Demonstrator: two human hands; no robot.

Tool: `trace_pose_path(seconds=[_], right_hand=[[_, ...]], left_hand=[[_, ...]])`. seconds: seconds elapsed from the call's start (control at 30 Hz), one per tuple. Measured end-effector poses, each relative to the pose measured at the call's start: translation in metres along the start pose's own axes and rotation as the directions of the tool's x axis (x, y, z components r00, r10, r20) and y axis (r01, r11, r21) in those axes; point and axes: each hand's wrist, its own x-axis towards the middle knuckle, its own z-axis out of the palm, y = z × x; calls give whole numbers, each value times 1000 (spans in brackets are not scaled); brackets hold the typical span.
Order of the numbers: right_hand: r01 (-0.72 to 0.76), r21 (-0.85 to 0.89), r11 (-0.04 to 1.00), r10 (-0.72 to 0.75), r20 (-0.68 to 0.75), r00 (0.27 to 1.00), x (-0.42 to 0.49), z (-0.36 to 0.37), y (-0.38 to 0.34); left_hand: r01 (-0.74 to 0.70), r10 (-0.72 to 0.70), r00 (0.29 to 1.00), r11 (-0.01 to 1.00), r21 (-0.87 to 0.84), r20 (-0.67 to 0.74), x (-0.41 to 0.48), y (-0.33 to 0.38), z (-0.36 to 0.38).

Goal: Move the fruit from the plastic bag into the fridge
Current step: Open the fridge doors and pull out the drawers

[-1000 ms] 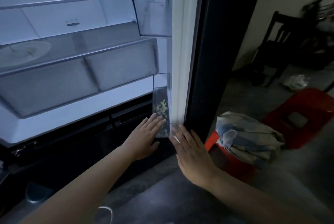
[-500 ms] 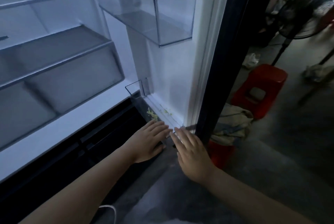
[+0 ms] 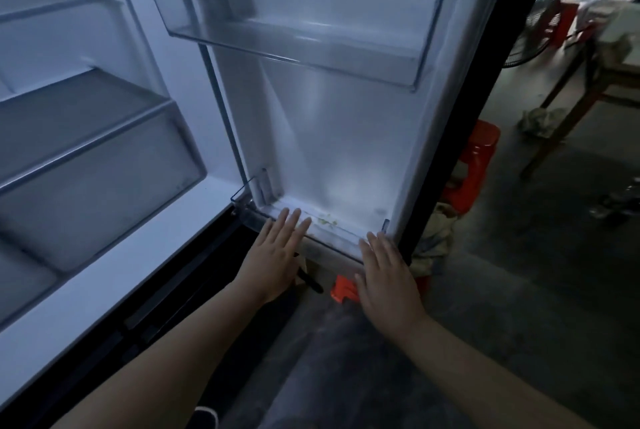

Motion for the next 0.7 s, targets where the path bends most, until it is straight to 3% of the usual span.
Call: trace_pose_path(seconds=[0.17, 0.37, 0.53, 0.7], right_hand=[[-80, -35, 996, 79, -40, 996, 30, 12, -17], [-116, -119, 986, 107, -77, 991, 59, 19, 20], [-163, -197, 967, 175, 42, 984, 89, 21, 51], [-109, -251, 962, 129, 65, 989, 116, 21, 75]], left_hand=[[-41, 41, 999, 999, 32, 11, 24, 10, -4], [-29, 26, 998, 997, 65, 48, 53, 28, -6], [-26, 24, 993, 1000, 14, 119, 82, 44, -15], [-19, 18, 992, 1000, 7, 127, 108, 50, -15]])
